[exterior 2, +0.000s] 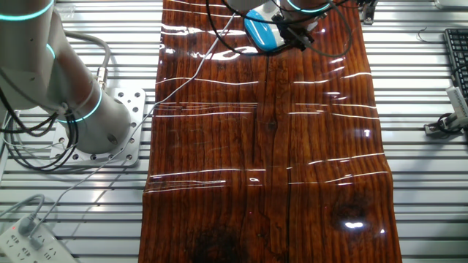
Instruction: Turn on the desk lamp by pressing the button
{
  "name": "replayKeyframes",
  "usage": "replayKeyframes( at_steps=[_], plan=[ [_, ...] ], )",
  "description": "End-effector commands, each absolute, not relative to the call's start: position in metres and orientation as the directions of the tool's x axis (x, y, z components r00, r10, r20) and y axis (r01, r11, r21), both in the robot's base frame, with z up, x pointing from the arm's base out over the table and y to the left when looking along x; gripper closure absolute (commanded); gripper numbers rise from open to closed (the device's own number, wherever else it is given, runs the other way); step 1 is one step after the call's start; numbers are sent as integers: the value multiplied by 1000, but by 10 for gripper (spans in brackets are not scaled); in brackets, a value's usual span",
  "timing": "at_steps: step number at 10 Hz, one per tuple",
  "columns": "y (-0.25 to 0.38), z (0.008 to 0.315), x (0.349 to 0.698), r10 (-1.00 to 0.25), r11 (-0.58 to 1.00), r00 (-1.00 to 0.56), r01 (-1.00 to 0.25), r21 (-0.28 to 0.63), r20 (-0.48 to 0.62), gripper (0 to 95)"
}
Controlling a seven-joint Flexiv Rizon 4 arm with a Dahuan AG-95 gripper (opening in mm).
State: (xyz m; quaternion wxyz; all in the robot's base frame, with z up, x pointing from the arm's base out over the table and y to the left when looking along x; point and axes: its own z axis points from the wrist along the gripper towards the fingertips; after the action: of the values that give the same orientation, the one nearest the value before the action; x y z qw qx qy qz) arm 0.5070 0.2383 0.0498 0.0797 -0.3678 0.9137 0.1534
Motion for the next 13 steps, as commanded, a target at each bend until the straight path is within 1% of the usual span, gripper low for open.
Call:
replayKeyframes(
  at_steps=[1, 13],
  plan=[
    [238, 49, 507, -688, 640, -671, -741, 204, -276, 950],
    [243, 48, 511, -766, 542, -565, -824, 166, -307, 950]
  ],
)
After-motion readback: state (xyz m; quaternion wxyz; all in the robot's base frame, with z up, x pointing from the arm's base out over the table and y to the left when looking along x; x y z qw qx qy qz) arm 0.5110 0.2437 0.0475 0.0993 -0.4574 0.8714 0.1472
